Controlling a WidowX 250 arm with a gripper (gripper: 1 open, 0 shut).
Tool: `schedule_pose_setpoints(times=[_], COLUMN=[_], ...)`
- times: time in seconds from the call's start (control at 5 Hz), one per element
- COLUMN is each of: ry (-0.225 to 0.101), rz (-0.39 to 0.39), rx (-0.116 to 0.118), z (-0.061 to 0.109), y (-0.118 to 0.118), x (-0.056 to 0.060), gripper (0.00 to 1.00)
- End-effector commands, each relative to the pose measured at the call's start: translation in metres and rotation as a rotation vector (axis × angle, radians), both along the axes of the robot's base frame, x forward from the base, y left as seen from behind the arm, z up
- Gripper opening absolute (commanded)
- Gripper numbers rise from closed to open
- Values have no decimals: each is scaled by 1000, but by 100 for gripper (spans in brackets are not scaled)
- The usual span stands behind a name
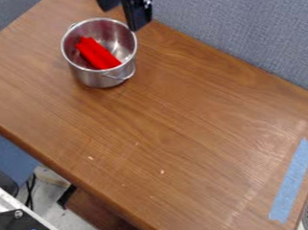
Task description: Put the red object in the metal pot
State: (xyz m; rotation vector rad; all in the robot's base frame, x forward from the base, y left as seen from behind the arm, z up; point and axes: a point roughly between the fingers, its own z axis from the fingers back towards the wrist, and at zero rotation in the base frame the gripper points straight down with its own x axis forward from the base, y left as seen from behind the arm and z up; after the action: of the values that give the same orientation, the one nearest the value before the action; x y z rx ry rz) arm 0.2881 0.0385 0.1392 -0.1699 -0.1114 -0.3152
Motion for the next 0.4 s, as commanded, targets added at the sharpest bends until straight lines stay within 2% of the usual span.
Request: schedule_pose_setpoints(times=[0.0,0.2], ry=[-44,-39], rz=[-59,-8], rx=[14,12], z=[12,-13], y=[11,5], x=[13,24], gripper=[100,100])
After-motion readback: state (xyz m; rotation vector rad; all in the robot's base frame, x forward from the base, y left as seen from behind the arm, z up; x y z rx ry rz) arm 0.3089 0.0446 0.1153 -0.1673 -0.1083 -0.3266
